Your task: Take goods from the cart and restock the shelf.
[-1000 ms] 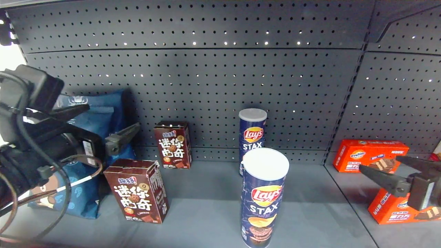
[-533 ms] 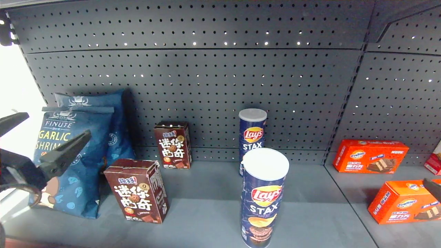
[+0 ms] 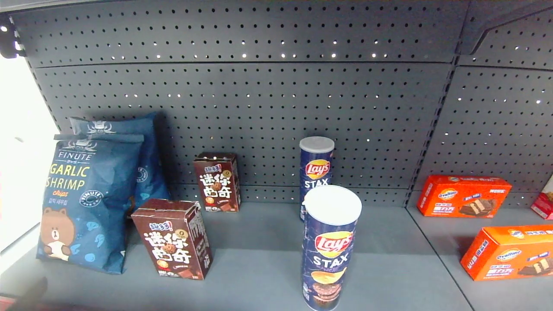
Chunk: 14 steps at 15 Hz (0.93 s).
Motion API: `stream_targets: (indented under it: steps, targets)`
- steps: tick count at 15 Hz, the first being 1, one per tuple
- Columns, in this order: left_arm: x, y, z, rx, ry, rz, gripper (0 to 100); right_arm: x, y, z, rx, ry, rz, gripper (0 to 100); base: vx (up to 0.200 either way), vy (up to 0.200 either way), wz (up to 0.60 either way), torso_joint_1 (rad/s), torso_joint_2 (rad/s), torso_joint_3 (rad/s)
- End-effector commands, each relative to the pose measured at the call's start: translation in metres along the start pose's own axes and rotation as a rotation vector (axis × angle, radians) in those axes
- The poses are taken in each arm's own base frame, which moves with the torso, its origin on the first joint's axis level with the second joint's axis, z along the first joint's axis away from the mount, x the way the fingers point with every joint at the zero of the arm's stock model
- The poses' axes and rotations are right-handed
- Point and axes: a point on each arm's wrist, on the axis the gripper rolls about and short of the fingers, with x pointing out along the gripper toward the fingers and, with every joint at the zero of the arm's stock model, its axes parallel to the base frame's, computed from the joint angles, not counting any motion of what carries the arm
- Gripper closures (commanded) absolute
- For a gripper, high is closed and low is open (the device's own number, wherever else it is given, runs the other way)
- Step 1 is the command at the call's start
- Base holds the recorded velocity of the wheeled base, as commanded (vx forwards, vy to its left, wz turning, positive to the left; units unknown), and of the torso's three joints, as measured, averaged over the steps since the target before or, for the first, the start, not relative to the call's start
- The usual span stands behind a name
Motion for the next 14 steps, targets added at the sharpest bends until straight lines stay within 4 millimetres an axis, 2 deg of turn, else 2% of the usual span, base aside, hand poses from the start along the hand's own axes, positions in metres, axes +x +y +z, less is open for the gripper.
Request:
stream_targets:
  steps: [1,3,6,7,11,14]
  targets:
    - [-0.033,-0.002,-0.044,-0.007,-0.031,0.029,0,-0.019,-0.006,-0.020,0.021,-0.069,-0.075,0,0.000,0.000,0.00,0.000,0.00,0.000]
    - [-0.042,-0.003,-0.059,-0.024,-0.072,0.075,0,-0.028,-0.007,-0.037,0.038,-0.126,-0.161,0,0.000,0.000,0.00,0.000,0.00,0.000]
    - [-0.041,-0.006,-0.070,-0.048,-0.057,0.098,0,-0.029,-0.006,-0.053,0.067,-0.138,-0.205,0,0.000,0.000,0.00,0.000,0.00,0.000]
    - [-0.040,-0.007,-0.073,-0.044,-0.046,0.092,0,-0.031,-0.005,-0.060,0.064,-0.113,-0.187,0,0.000,0.000,0.00,0.000,0.00,0.000]
    - [-0.036,-0.011,-0.085,-0.064,-0.019,0.049,0,-0.032,0.002,-0.069,0.012,-0.053,0.100,0,0.000,0.000,0.00,0.000,0.00,0.000]
    - [-0.030,-0.017,-0.098,-0.066,-0.011,-0.016,0,-0.032,0.002,-0.069,0.016,-0.046,0.108,0,0.000,0.000,0.00,0.000,0.00,0.000]
